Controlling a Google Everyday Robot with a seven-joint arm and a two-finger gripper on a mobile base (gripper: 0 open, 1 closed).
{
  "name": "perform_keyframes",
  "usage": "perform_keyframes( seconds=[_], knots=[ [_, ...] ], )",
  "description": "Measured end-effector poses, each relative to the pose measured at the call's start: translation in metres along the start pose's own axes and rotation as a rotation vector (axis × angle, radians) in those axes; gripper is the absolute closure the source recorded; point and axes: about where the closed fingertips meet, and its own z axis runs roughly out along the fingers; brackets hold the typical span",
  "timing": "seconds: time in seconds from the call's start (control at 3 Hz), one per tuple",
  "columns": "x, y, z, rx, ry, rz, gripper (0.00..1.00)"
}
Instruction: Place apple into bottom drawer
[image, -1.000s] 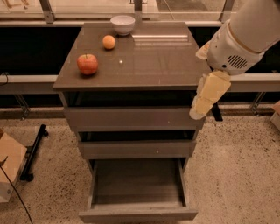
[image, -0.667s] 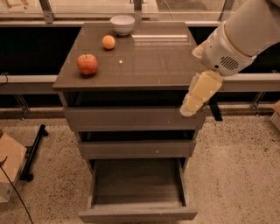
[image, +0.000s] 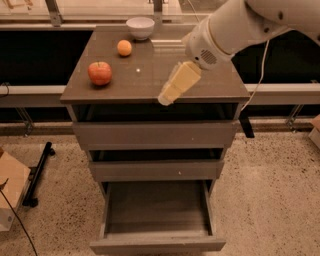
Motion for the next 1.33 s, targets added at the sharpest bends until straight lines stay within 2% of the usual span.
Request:
perform_keyframes(
  seconds=[0.33,0.67,1.0,1.33],
  knots=[
    [-0.042,-0.021,0.046,-0.023,-0.091,-0.008,0.0],
    [-0.042,-0.021,0.046,-0.023,-0.091,-0.008,0.0],
    [-0.039,-0.025,0.05,0.013,-0.111,0.05,0.0],
    [-0.052,-0.031,0.086,0.031,-0.169,0.092,0.0]
  ],
)
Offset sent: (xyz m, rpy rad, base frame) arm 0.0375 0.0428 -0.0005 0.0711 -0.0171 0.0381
